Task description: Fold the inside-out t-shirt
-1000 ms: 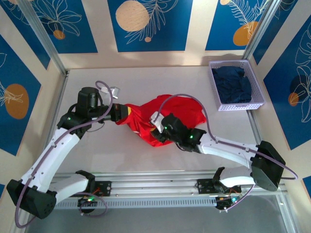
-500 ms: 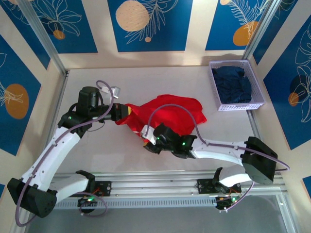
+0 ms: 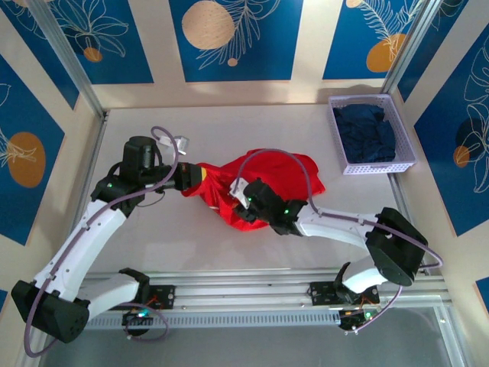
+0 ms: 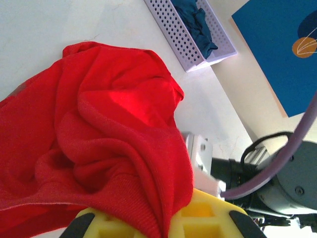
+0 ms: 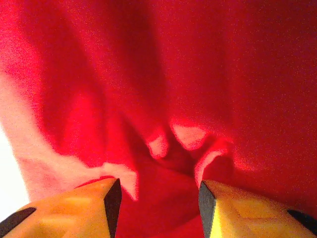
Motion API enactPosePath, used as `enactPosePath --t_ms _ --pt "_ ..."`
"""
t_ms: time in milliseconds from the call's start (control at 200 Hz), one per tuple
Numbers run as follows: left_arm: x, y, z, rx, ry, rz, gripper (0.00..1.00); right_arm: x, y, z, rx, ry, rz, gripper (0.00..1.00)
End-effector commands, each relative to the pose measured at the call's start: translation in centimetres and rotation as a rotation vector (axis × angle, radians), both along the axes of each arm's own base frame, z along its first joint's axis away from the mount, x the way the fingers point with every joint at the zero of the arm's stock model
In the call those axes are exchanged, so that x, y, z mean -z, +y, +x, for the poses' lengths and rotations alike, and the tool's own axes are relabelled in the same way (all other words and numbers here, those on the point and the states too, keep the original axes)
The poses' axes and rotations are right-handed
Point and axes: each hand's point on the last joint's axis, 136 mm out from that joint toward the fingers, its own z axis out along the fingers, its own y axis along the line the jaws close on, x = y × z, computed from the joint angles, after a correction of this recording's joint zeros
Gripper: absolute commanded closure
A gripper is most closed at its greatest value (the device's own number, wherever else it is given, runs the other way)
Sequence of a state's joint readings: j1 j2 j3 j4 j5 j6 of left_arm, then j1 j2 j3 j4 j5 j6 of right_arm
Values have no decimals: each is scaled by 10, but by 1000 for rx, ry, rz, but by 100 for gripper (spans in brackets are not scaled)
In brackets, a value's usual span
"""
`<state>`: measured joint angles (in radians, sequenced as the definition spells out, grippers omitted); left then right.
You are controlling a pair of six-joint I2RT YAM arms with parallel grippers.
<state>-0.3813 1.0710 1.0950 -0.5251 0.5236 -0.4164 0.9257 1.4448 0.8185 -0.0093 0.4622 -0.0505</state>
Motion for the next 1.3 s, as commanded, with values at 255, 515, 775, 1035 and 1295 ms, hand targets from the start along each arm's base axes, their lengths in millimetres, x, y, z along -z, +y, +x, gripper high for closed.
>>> enactPosePath --t_ms 255,515,775,1035,1295 --pt "-15 -2 2 19 -42 -18 100 -8 1 48 148 -15 66 56" --pt "-4 1 8 -9 -28 0 100 -28 21 42 57 44 175 96" --pt "22 20 35 -180 -14 78 100 -101 16 -19 -156 356 556 100" --pt "49 50 74 -367 -41 256 99 -151 2 -27 -215 523 792 100" --pt "67 63 65 -396 -43 373 58 -142 -1 -8 -142 636 850 100"
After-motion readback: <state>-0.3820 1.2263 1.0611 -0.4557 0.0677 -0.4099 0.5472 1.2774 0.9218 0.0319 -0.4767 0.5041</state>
